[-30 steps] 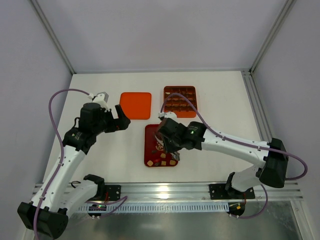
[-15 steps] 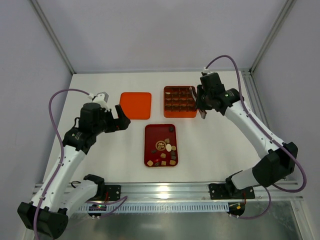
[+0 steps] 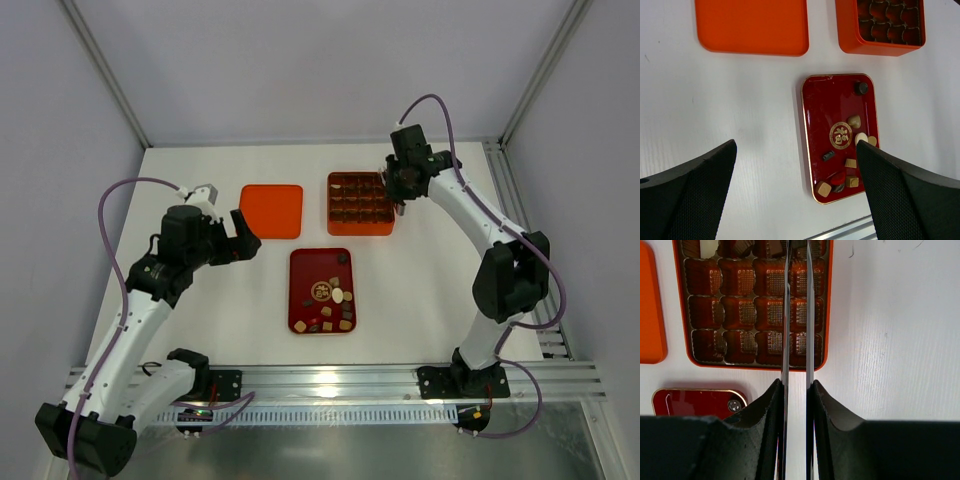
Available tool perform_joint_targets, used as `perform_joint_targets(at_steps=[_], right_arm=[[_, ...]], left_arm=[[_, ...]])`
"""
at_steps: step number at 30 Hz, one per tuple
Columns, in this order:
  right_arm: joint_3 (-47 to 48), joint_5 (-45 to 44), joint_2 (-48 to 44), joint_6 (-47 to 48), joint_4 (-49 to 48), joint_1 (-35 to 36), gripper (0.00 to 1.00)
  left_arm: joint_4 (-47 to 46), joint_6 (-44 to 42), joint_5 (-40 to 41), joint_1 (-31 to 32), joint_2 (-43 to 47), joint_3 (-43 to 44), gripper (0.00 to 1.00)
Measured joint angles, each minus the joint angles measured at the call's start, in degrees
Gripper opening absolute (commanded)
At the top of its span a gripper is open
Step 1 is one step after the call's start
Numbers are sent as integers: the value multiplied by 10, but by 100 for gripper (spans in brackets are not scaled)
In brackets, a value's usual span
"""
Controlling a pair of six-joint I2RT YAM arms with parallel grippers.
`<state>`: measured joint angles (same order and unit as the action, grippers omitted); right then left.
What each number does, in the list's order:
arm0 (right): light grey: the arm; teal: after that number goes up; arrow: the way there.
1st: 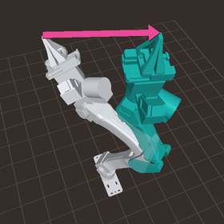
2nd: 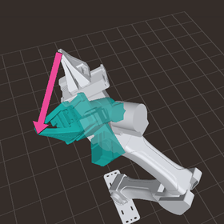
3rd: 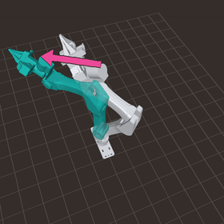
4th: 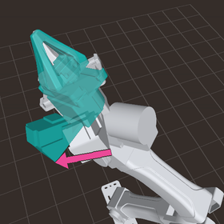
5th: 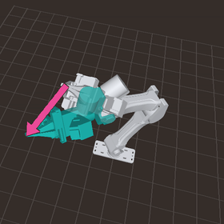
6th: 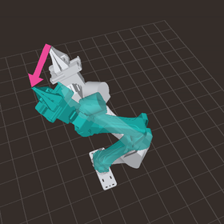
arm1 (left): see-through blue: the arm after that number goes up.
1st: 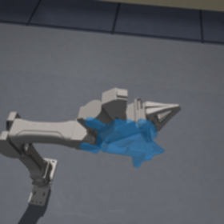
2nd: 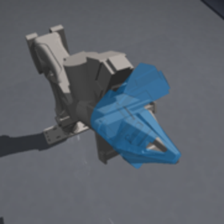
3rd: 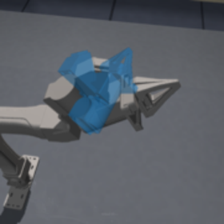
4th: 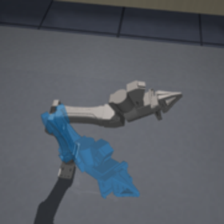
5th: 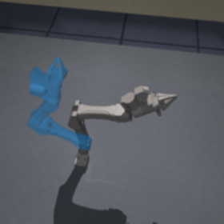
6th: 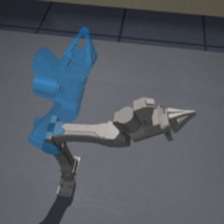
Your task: Pack the chocolate
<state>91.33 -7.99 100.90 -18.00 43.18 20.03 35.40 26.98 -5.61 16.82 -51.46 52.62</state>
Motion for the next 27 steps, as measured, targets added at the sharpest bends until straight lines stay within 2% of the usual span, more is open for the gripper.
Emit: perform_joint_targets(at_steps=[4,13,20,27], right_arm=[[11,0,3,3,-1,0,34],[12,0,11,4,0,0,34],[12,0,16,5,0,0,40],[12,0,16,6,2,0,41]], left_arm=[[0,0,0,0,-1,0,100],[0,0,0,0,-1,0,99],[0,0,0,0,-1,0,100],[0,0,0,0,-1,0,100]])
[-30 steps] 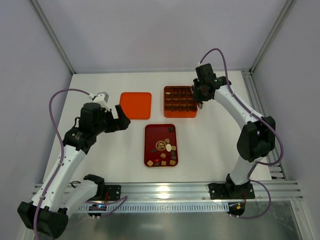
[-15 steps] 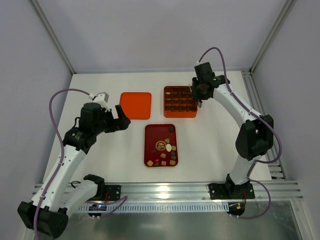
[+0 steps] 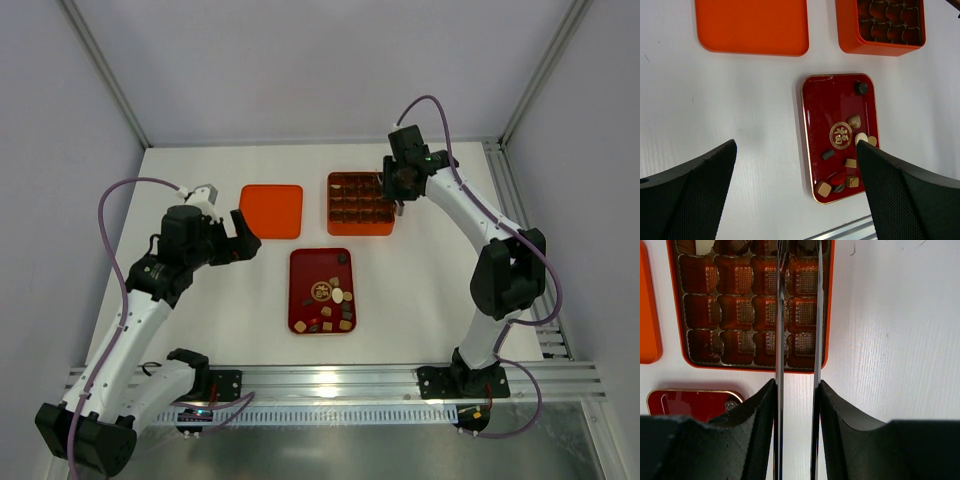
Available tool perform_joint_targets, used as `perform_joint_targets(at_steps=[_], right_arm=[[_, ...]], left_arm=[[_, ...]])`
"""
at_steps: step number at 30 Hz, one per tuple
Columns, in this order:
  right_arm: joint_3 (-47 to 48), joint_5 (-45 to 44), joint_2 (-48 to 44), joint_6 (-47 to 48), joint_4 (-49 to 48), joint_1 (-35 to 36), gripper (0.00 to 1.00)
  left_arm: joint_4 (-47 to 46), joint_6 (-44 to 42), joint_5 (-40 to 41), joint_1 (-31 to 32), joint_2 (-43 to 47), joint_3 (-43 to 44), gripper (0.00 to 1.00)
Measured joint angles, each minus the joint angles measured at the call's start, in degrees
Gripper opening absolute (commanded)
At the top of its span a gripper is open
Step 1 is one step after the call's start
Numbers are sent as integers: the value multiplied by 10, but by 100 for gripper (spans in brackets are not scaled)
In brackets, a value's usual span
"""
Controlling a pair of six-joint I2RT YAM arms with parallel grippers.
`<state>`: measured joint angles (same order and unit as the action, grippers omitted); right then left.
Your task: Pack the chocolate
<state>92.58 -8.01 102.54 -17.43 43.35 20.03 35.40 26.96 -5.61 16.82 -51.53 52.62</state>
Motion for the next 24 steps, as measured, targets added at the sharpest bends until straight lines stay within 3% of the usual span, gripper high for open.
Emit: perform_joint_targets(at_steps=[6,11,18,24], right_arm=[[-6,8,-19,0,9,3,41],[-74,17,-118,-1,7,45,41],[-232,34,-274,-45,5,228,41],[-303,29,-301,-127,13,362,42]], left_arm=[[0,0,0,0,0,0,100],[0,0,0,0,0,0,100],[0,0,0,0,0,0,100],[0,0,0,0,0,0,100]])
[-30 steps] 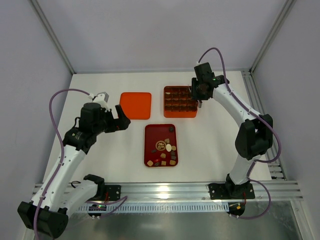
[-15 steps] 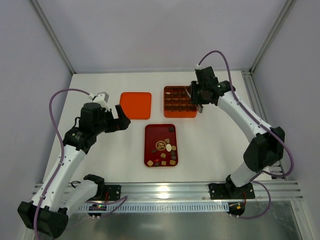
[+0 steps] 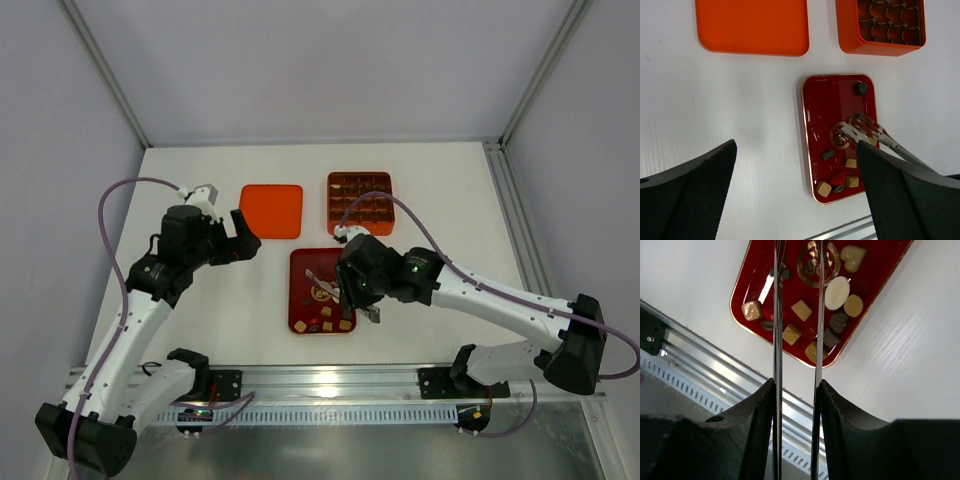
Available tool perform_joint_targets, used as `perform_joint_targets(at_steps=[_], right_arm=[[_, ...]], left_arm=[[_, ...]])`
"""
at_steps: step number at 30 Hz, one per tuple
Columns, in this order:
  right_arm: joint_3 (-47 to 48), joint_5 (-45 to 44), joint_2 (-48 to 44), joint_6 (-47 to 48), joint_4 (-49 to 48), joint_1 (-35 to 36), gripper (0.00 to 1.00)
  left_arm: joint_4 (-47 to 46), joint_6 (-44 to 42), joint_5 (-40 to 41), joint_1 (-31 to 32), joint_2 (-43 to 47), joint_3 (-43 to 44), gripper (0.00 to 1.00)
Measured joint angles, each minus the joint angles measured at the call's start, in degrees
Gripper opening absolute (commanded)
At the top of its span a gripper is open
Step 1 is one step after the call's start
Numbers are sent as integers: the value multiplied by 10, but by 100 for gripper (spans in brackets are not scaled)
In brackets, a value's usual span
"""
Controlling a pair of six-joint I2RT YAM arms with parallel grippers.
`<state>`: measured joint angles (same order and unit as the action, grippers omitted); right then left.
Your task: Pack the chocolate
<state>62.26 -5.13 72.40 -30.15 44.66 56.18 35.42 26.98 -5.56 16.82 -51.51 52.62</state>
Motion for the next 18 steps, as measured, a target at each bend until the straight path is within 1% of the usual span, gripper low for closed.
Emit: perform_joint_targets(at_steps=[3,7,18], right_arm=[[-2,-5,1,-23,1,36,44],[-2,-17,12,-41,3,66,43],[8,-37,20,-44,59,95,44]], left_arm=[[0,0,0,0,0,0,100],[0,0,0,0,0,0,100],[0,0,0,0,0,0,100]])
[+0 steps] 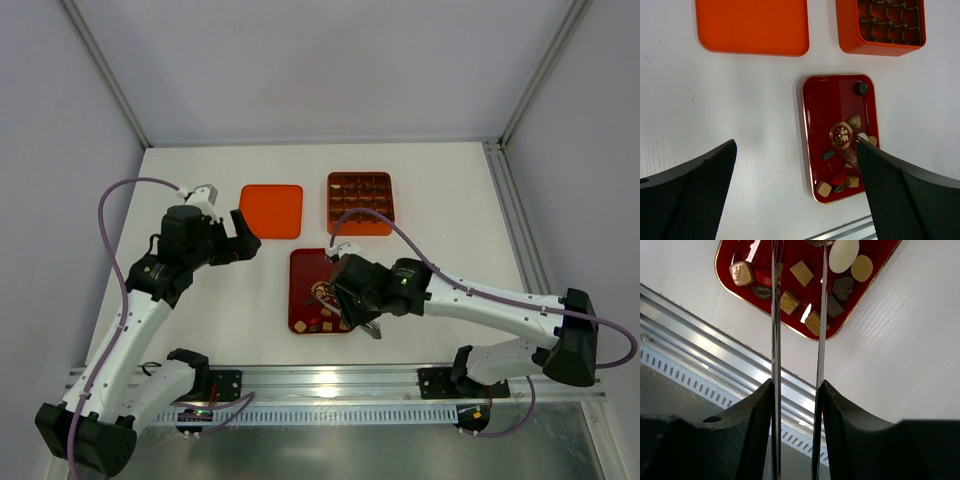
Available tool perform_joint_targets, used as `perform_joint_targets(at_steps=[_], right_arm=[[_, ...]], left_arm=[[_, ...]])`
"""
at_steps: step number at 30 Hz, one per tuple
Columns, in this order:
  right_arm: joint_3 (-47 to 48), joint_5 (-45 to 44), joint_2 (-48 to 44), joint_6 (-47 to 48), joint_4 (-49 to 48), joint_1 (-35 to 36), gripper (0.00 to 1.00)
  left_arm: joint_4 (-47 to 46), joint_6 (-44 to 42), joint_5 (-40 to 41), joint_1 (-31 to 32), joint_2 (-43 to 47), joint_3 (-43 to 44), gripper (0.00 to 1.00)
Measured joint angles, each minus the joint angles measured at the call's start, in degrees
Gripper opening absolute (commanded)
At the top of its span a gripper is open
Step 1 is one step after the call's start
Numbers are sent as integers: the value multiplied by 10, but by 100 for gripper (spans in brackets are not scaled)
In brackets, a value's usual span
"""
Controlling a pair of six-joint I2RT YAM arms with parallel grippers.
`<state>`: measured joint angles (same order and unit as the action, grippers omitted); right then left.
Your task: Pack the chocolate
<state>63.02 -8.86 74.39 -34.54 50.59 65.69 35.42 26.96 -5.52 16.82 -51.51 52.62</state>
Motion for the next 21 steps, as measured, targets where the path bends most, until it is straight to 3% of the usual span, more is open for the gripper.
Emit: perform_joint_targets(at_steps=[21], right_arm=[[-6,30,-40,25,48,7,45]], left_arm=[[0,0,0,0,0,0,100]])
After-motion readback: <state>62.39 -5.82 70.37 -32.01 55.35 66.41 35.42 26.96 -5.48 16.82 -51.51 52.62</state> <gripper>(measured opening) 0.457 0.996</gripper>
